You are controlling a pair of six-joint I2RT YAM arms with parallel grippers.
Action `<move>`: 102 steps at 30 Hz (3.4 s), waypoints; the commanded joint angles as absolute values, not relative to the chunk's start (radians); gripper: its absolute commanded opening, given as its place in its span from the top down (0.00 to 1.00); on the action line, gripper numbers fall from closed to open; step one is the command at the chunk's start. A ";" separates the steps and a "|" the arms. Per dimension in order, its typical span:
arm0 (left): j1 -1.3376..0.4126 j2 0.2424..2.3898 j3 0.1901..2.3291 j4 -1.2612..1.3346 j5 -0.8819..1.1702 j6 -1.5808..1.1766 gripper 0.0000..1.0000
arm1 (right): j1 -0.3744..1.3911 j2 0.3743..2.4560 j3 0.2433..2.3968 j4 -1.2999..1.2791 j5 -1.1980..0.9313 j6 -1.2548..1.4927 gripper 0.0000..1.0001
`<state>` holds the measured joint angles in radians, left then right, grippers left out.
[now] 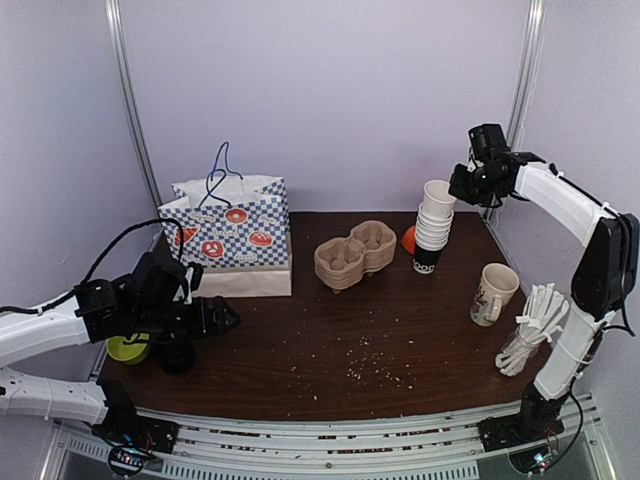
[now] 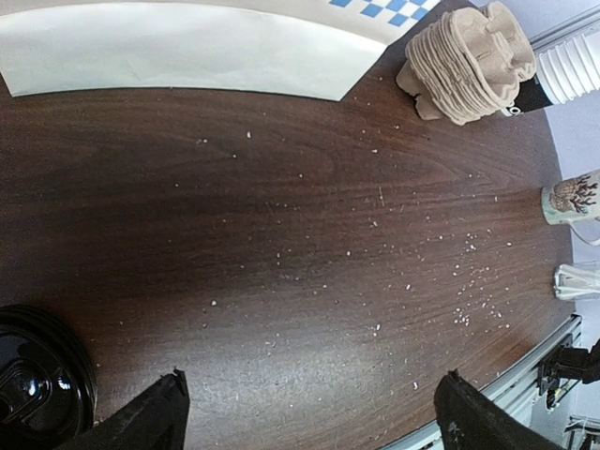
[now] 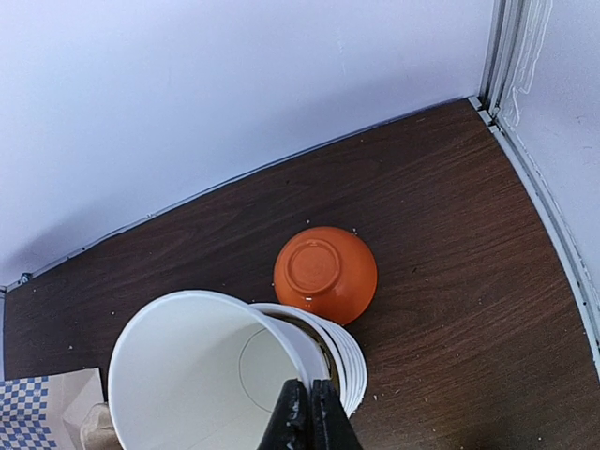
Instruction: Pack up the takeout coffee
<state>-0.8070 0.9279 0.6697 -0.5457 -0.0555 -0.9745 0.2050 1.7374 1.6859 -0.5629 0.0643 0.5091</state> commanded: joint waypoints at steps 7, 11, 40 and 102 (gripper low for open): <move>-0.811 0.963 0.721 -0.499 -0.052 -0.939 0.05 | 0.201 1.621 1.787 -0.655 0.045 0.520 1.00; -0.812 0.976 0.742 -0.501 -0.058 -0.924 0.05 | 0.202 1.573 1.812 -0.682 0.021 0.518 1.00; -0.808 0.924 0.789 -0.571 -0.259 -0.904 0.02 | 1.069 1.406 1.220 -0.536 0.004 0.505 1.00; -0.572 0.805 0.664 -1.052 -0.295 -1.138 0.44 | 1.105 1.273 1.009 -0.275 0.091 0.588 0.39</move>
